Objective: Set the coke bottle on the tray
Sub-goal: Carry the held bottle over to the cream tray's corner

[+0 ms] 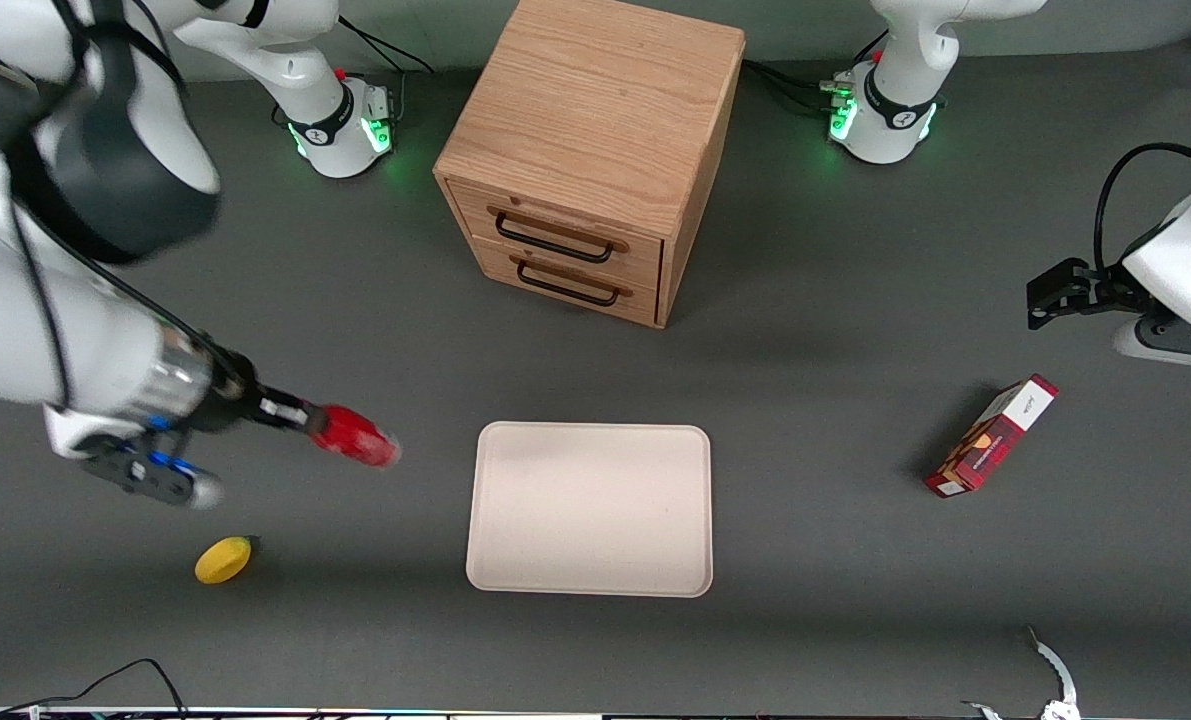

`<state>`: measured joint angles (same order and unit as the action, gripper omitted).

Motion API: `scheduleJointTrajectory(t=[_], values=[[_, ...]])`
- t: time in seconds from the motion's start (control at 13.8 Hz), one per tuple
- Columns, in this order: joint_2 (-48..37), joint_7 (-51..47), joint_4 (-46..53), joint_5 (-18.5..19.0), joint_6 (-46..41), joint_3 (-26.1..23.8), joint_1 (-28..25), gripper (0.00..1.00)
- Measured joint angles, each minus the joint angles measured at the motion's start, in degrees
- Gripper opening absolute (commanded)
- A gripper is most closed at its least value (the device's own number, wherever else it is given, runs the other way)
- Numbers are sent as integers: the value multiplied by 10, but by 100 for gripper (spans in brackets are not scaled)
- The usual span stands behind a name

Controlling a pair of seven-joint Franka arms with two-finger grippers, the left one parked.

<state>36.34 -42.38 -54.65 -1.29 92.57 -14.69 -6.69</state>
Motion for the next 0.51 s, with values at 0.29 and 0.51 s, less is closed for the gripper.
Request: scheduleJointTrajectory(t=[0.29,0.51], values=[[106,-128,13,46,133,-1,-45,0],[160,-183,18,84,195,-4,-61,0]])
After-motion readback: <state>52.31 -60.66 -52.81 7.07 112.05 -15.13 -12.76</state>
